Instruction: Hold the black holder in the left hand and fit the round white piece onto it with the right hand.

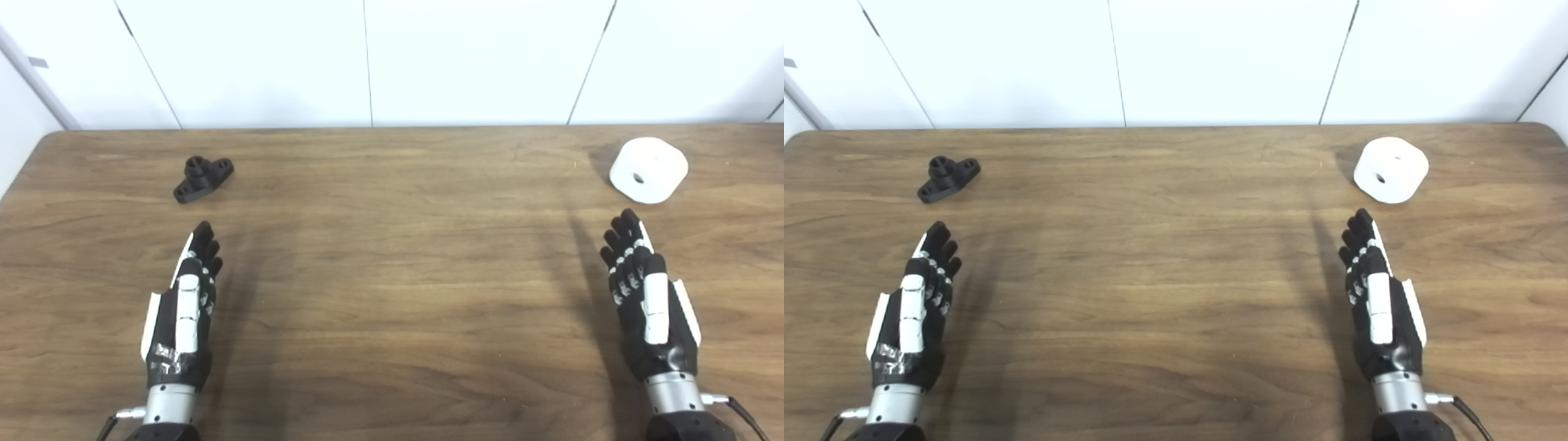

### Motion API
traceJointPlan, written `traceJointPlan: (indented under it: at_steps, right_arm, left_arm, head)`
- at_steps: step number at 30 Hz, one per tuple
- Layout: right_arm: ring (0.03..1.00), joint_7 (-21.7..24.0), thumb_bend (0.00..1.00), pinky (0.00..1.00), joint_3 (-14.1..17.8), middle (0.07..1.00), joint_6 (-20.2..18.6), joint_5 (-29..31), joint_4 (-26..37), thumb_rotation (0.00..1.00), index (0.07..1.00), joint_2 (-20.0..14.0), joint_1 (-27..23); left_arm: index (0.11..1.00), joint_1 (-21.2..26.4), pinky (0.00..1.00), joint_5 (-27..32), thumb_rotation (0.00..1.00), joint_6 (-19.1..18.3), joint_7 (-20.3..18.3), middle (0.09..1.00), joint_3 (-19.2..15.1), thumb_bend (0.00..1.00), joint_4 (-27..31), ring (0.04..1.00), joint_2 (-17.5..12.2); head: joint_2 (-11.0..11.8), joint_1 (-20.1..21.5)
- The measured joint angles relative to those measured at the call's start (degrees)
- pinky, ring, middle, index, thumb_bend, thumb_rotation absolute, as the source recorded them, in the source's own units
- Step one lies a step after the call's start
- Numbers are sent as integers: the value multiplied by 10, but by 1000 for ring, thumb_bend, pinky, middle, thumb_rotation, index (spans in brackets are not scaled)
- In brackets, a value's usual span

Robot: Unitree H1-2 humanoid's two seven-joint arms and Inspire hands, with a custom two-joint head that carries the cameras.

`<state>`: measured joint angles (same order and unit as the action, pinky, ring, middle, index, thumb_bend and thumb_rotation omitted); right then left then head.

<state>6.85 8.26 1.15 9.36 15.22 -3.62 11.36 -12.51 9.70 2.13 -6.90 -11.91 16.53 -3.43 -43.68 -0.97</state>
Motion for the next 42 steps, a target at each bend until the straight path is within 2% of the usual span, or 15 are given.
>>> traceJointPlan:
  at_steps: [10, 11, 14, 17, 21, 26, 28, 37, 42]
  right_arm:
    - [997, -1, 568, 1000, 1, 985, 0, -1, 0, 952, 965, 0, 0]
    - [996, -1, 565, 1000, 1, 985, 0, 0, 0, 950, 966, 0, 0]
    - [993, -1, 568, 1000, 1, 987, 0, 2, 0, 954, 974, 0, 0]
    - [994, 0, 562, 1000, 4, 987, 2, 4, -1, 956, 980, -1, 1]
    - [1000, 3, 556, 1000, 8, 993, 14, 8, -16, 940, 982, -3, 2]
    - [997, 10, 568, 1000, 14, 989, 17, 13, -20, 924, 973, -6, 3]
    - [997, 12, 571, 1000, 16, 987, 17, 15, -20, 911, 968, -6, 3]
    - [1000, 17, 533, 1000, 16, 986, 21, 15, -23, 914, 972, -7, 3]
    - [1000, 22, 548, 1000, 16, 991, 31, 15, -26, 905, 969, -7, 3]
  left_arm:
    - [972, 0, 1000, -4, 901, 0, 0, 995, 0, 437, 0, 1000, 0]
    - [970, 0, 1000, -4, 898, 0, 0, 993, 1, 432, 0, 1000, 0]
    - [970, 0, 1000, -4, 892, 1, -2, 993, 2, 426, 0, 1000, 0]
    - [967, -1, 1000, -5, 904, 3, -2, 989, 4, 407, 0, 994, 0]
    - [962, -1, 1000, -7, 867, 12, -2, 985, 11, 418, -1, 991, 1]
    - [963, -2, 1000, -12, 886, 27, 0, 987, 20, 435, -2, 989, 4]
    - [970, -2, 1000, -18, 878, 27, 2, 991, 24, 439, -2, 995, 4]
    - [974, -3, 1000, -39, 899, 56, 2, 993, 35, 435, -27, 998, 5]
    - [972, -2, 1000, -43, 877, 74, 2, 990, 35, 521, -37, 995, 5]
  head:
    - [7, -12]
    - [12, -29]
    - [25, -42]
    - [45, -83]
    - [69, -116]
    - [86, -129]
    - [99, -138]
    - [130, -149]
    - [144, -149]
